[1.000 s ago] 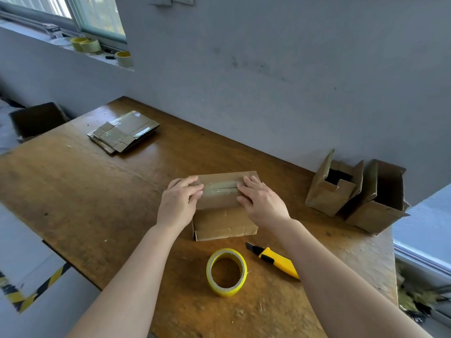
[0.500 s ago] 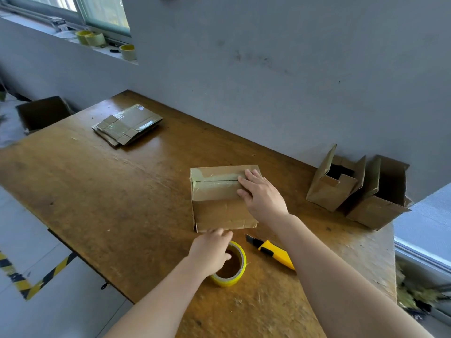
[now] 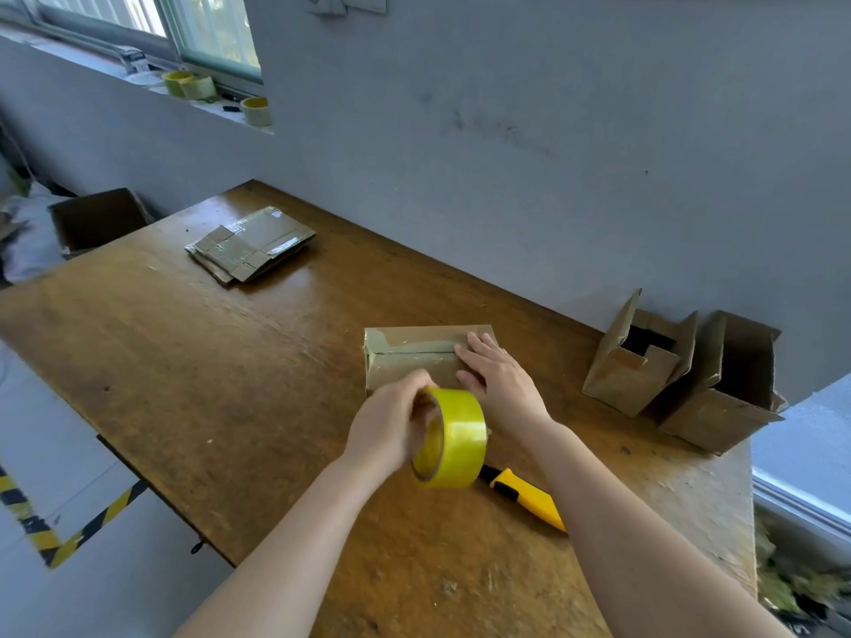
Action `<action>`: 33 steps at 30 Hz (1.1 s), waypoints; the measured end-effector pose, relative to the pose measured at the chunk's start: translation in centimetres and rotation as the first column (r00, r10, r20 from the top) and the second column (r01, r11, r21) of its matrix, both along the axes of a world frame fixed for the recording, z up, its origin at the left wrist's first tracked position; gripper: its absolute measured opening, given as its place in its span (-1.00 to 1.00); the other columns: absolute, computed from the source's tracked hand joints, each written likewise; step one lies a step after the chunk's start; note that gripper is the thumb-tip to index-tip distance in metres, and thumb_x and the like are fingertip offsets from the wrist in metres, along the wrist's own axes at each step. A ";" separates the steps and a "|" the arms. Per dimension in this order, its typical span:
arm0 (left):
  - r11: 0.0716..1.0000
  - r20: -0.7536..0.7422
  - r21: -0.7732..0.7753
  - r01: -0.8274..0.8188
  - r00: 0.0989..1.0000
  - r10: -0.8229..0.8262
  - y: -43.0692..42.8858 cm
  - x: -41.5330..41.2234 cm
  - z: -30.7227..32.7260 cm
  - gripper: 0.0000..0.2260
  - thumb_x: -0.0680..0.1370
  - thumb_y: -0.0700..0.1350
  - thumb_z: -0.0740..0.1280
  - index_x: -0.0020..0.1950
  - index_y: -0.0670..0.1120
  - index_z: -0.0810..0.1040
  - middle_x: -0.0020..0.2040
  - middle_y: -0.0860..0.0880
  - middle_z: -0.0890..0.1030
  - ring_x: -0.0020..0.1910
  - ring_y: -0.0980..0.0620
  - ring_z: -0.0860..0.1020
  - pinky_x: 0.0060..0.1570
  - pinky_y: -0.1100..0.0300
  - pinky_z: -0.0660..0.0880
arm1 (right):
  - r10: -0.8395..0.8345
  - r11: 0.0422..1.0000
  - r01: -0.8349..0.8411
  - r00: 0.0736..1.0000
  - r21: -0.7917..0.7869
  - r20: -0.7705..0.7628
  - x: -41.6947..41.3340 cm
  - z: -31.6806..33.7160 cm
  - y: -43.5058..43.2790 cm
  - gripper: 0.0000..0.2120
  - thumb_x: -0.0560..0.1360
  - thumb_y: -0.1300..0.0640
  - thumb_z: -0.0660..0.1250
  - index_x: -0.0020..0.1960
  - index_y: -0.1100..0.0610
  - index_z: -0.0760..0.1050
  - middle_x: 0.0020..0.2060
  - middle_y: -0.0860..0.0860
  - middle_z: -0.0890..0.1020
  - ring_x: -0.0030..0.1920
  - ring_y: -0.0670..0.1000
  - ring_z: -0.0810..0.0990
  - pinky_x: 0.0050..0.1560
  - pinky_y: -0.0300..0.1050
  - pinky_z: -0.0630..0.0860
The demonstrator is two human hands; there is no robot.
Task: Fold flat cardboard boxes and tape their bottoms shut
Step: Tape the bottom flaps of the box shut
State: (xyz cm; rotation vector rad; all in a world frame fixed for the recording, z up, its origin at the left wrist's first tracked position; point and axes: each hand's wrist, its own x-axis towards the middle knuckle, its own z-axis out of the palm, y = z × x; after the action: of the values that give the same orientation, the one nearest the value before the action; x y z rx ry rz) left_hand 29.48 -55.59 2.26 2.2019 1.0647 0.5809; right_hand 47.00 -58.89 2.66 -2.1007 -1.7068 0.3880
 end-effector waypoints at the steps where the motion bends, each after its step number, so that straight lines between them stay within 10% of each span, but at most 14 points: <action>1: 0.999 0.054 -0.017 -0.034 0.998 0.035 0.4 0.2 0.9 -0.96 0.50 -0.10 0.26 -0.07 0.00 0.48 -0.17 -0.03 0.60 -0.17 -0.06 0.56 -0.25 0.02 0.48 | 0.008 1.000 -0.008 1.000 -0.007 0.005 0.1 0.0 -0.1 -0.56 0.63 0.04 0.19 0.49 0.03 0.29 0.53 -0.01 0.20 0.54 -0.03 0.03 0.51 -0.09 0.00; 9: 0.932 0.192 -0.159 -0.325 0.916 0.352 2.7 1.1 1.4 -0.93 0.55 -0.16 0.23 -0.10 -0.07 0.48 -0.16 -0.08 0.60 -0.15 -0.06 0.54 -0.21 0.15 0.38 | -0.021 1.000 0.020 0.994 -0.008 -0.108 -0.2 0.4 -0.7 -0.61 0.64 0.06 0.16 0.46 -0.03 0.35 0.50 -0.07 0.26 0.53 -0.07 0.06 0.51 -0.03 0.08; 15: 0.912 0.215 -0.201 -0.358 0.892 0.398 4.1 1.5 1.0 -0.86 0.56 -0.08 0.28 -0.07 -0.15 0.53 -0.13 -0.12 0.62 -0.09 -0.12 0.56 -0.10 0.00 0.49 | 0.055 0.990 0.045 0.749 0.133 -0.661 -2.0 3.7 -0.6 -0.50 0.45 -0.34 0.14 0.05 -0.03 0.64 0.15 -0.37 0.52 0.37 -0.21 0.27 0.38 -0.18 0.16; 21: 0.951 0.312 -0.136 -0.279 0.899 0.308 3.8 0.7 -0.1 -0.77 0.63 0.01 0.16 0.21 -0.02 0.47 -0.08 0.09 0.61 -0.07 0.09 0.56 -0.19 0.32 0.41 | 0.066 0.994 0.028 0.615 0.105 -0.786 -3.2 6.0 0.1 -0.50 0.37 -0.25 0.42 -0.04 0.21 0.60 -0.19 0.16 0.68 -0.20 0.13 0.66 -0.08 0.11 0.61; 28: 0.979 0.171 0.169 -0.118 0.981 0.088 4.2 -0.4 -1.1 -0.59 0.57 -0.26 0.26 0.39 0.00 0.30 0.01 0.18 0.65 0.17 0.16 0.54 0.14 0.17 0.49 | -0.022 0.955 0.163 0.871 0.247 -0.491 -1.9 7.9 2.7 -0.67 0.47 -0.12 0.38 -0.34 0.09 0.54 -0.56 -0.08 0.47 -0.57 -0.10 0.44 -0.56 -0.24 0.34; 33: 0.980 0.339 -0.169 -0.106 0.927 0.159 4.9 -0.7 -0.3 -0.77 0.60 -0.12 0.12 0.23 0.04 0.42 -0.07 0.14 0.66 0.02 0.20 0.55 -0.03 0.46 0.42 | -0.030 0.996 0.044 0.982 0.074 -0.184 -2.1 7.1 3.8 -0.73 0.42 -0.16 0.37 -0.36 -0.05 0.46 -0.45 -0.12 0.46 -0.38 -0.09 0.44 -0.42 -0.23 0.27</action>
State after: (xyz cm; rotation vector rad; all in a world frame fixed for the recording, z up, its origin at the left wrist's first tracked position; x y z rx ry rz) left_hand 28.79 -50.64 1.98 1.8202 1.0321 0.8886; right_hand 44.87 -55.05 9.75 -1.9732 -1.5502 0.4801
